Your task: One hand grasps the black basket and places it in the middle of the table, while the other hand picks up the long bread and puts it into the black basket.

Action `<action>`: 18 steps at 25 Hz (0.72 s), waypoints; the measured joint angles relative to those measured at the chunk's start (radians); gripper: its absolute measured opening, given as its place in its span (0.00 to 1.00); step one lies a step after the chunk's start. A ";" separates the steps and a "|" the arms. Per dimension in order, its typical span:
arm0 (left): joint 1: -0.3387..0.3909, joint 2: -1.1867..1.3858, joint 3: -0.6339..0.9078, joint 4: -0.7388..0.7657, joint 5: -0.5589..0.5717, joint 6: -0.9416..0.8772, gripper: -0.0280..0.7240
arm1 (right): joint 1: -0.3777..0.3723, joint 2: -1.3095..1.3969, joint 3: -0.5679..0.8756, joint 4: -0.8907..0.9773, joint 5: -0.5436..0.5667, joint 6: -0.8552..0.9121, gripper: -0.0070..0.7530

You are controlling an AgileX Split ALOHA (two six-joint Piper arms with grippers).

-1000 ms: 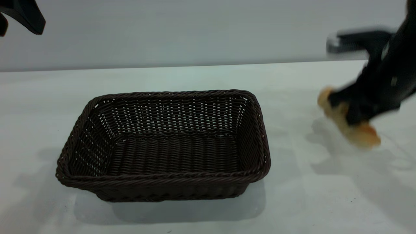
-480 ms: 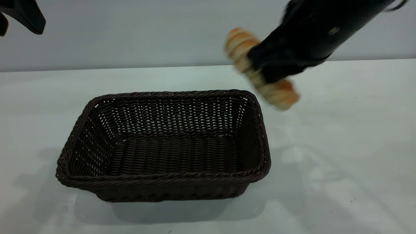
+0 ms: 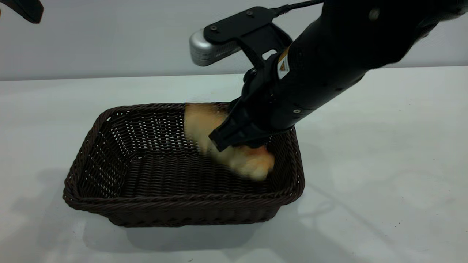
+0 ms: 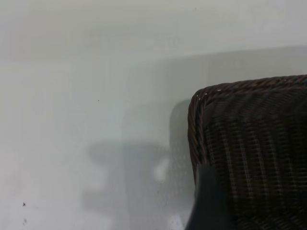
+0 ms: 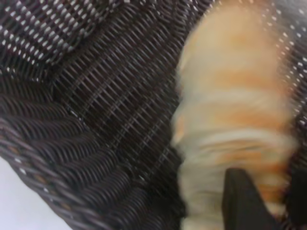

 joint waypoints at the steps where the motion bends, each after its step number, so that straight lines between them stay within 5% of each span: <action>1: 0.000 -0.004 0.000 0.000 0.000 0.000 0.79 | -0.002 0.000 0.000 0.000 -0.007 0.000 0.44; 4: 0.000 -0.017 0.001 0.000 0.009 0.000 0.79 | -0.024 -0.008 0.000 0.000 -0.012 0.000 0.61; 7: 0.000 -0.039 0.001 0.023 0.042 0.000 0.79 | -0.064 -0.039 0.000 0.000 0.039 0.000 0.66; 18: 0.000 -0.230 0.006 0.055 0.166 0.000 0.79 | -0.254 -0.291 0.001 -0.003 0.401 0.000 0.50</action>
